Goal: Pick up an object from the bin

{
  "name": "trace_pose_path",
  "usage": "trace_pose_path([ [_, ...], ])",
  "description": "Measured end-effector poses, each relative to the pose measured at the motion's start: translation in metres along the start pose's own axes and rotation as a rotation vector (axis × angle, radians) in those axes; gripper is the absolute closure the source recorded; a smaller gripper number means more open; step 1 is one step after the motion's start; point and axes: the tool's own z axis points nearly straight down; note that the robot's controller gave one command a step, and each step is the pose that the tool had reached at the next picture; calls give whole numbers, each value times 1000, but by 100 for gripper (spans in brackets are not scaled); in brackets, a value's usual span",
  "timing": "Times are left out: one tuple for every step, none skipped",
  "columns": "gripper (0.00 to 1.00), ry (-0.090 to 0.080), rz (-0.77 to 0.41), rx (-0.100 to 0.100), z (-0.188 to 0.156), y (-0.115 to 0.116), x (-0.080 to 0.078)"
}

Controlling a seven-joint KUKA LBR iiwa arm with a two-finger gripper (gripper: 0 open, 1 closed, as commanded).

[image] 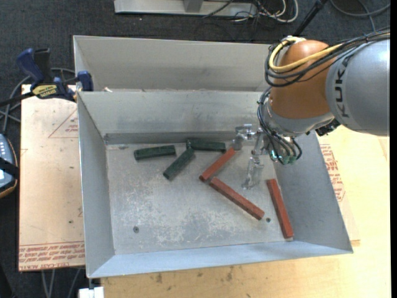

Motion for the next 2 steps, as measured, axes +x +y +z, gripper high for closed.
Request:
trace_pose_path([
  [0, -8, -1, 1, 92, -11, -54],
  [100, -11, -2, 1, 86, -11, -55],
])
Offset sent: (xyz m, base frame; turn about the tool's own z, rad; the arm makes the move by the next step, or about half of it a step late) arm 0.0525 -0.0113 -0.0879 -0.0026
